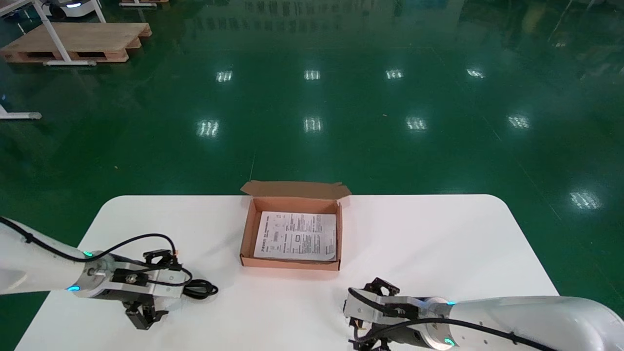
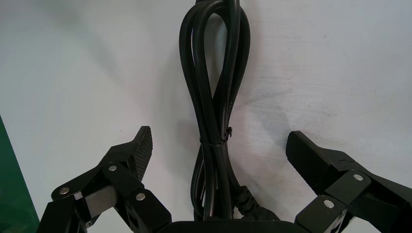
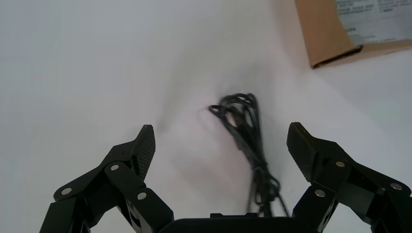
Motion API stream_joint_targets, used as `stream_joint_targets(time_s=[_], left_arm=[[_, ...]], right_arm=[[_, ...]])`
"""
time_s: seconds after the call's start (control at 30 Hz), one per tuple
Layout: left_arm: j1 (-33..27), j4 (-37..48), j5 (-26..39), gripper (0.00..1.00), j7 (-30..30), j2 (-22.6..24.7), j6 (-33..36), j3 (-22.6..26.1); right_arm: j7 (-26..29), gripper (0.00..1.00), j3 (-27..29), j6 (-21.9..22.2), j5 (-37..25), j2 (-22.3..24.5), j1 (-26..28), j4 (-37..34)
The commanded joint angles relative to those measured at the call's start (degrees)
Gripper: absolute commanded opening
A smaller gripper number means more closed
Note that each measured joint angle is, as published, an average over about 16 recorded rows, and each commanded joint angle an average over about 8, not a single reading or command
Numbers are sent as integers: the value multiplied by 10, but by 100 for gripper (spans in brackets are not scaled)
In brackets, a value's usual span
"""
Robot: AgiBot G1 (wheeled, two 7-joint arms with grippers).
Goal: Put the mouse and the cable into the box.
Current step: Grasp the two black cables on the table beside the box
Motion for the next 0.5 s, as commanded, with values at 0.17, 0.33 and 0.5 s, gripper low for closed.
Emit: stream_joint_targets(time_s=[0.17,0.33,0.5], left_arm=[[-5,18,-3,100,13,5,-3,-2],[-9,29,-6,100,21,8,-5,-4],[-11,38,-7,100,28,10,-6,-5]], right_arm=[[-26,100,-10,30,-30,-32,17,-69],[-40,100,-5,27,-15,-35,32,-97],[-46,100,-2,15,-4,-35,43,-106]])
